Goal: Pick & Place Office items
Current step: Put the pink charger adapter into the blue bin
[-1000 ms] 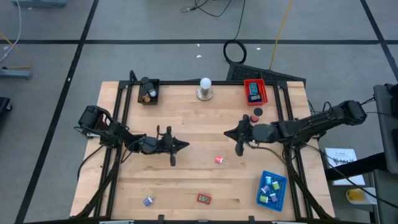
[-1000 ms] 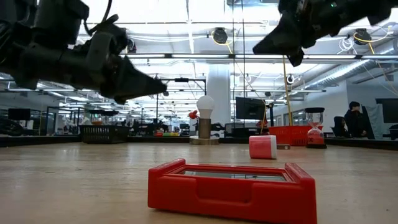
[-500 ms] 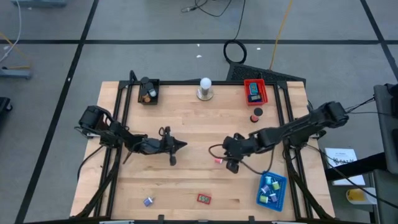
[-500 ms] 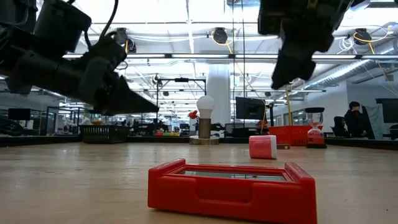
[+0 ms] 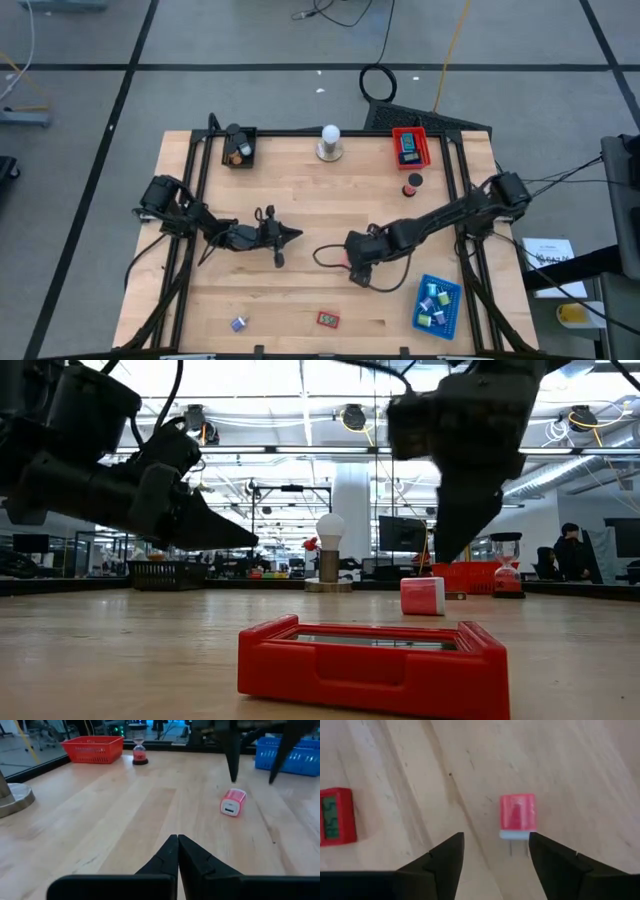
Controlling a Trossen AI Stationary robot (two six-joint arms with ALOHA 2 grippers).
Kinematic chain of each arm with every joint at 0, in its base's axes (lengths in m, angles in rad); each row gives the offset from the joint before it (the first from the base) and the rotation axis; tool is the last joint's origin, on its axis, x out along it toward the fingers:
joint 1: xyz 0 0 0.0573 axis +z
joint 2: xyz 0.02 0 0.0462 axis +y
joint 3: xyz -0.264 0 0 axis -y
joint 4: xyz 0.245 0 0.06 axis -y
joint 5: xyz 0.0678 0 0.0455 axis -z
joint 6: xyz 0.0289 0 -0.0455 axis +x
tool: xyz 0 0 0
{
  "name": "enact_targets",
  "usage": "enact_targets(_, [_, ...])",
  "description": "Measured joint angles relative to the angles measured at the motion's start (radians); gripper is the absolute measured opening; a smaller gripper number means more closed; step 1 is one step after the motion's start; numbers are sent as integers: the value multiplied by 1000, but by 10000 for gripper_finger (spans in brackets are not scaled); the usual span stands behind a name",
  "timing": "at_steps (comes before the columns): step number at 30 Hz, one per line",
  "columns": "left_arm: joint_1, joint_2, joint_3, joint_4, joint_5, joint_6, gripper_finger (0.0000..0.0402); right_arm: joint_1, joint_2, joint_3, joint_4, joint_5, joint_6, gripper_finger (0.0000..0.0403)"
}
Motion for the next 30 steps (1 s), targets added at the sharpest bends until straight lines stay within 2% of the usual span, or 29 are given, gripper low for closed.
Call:
enact_targets(4, [0, 2, 0, 6, 0, -3, 6, 2, 79, 51, -52, 35, 0, 219])
enact_targets(10, [-2, 2, 0, 13, 3, -4, 15, 1, 130, 78, -26, 55, -24, 212])
enact_targets(14, [-3, 2, 0, 13, 19, -3, 4, 1, 130, 71, -21, 77, -22, 189])
enact_targets(19, [-3, 2, 0, 13, 22, -7, 17, 1, 130, 64, -5, 75, -19, 144])
enact_targets(22, [-3, 2, 0, 12, 22, -7, 13, 1, 130, 64, 11, 74, -19, 130])
enact_targets(25, [-3, 2, 0, 7, 23, -8, 4, -3, 130, 64, 11, 74, 0, 134])
enact_targets(30, [-3, 2, 0, 6, 26, -23, 17, -4, 130, 59, 19, 73, 19, 172])
